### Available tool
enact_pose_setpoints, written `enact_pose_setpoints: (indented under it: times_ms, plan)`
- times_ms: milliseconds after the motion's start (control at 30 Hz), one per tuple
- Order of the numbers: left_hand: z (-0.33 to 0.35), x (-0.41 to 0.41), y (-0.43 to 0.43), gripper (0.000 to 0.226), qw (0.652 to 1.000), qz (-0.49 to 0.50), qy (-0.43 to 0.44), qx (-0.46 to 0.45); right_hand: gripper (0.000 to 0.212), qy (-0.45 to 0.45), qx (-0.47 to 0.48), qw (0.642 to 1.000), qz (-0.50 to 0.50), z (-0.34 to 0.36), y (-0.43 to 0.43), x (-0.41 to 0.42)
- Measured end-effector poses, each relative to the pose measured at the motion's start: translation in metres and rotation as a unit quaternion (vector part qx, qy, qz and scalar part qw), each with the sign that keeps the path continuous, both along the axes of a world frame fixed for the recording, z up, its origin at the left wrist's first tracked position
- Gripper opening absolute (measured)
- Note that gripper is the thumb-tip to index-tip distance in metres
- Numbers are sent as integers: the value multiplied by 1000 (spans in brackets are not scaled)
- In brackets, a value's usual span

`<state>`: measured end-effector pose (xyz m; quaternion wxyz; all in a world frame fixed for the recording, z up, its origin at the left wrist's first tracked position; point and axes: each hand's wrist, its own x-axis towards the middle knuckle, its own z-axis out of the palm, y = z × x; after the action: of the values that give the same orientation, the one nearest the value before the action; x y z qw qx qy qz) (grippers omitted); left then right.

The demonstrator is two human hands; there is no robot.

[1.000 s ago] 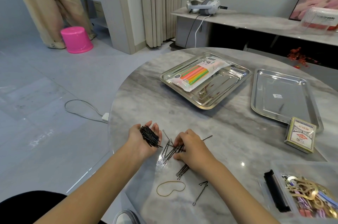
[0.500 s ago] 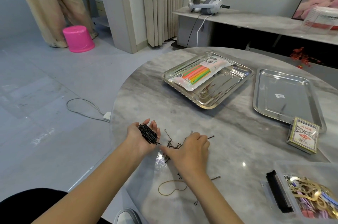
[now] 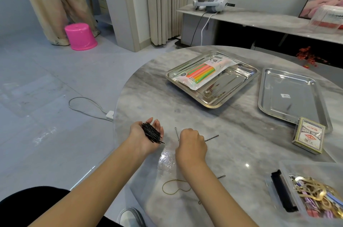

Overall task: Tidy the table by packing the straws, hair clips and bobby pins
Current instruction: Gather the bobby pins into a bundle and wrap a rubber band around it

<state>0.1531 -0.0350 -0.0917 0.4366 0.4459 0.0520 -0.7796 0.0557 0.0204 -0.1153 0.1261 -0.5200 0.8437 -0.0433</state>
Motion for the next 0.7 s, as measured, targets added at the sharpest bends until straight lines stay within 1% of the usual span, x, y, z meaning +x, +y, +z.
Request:
enact_pose_setpoints:
  times_ms: [67, 133, 200, 267, 300, 367, 400, 467, 533, 600, 700]
  plan:
    - [-1, -1, 2, 39, 1000, -20, -10, 2, 18, -3, 25, 1000, 14, 7, -4, -6]
    - [-2, -2, 4, 40, 998, -57, -25, 1, 17, -20, 34, 999, 11, 15, -5, -14]
    - [-2, -3, 6, 38, 993, -109, -41, -6, 19, -68, 23, 997, -11, 22, -7, -25]
    - [-4, -4, 6, 38, 987, -151, -55, -15, 26, -133, 22, 990, -47, 22, -11, -39]
    - [-5, -5, 7, 38, 984, -169, -62, -19, 27, -177, 26, 981, -71, 23, -13, -46]
    - [-9, -7, 7, 39, 977, -198, -80, -24, 26, -282, 19, 951, -124, 21, -13, -60]
    - [-10, -9, 8, 40, 974, -210, -87, -26, 23, -319, 8, 937, -143, 21, -12, -68]
    - [-12, -11, 9, 40, 969, -228, -94, -31, 17, -367, -15, 917, -159, 27, -8, -79]
    - [-12, -14, 10, 39, 964, -249, -88, -34, 21, -428, -33, 888, -163, 40, -3, -83]
    - [-11, -18, 12, 40, 959, -272, -78, -33, 30, -466, -52, 870, -154, 52, -2, -82]
    - [-8, -23, 17, 41, 949, -306, -63, -42, 28, -475, -51, 870, -117, 67, -3, -70]
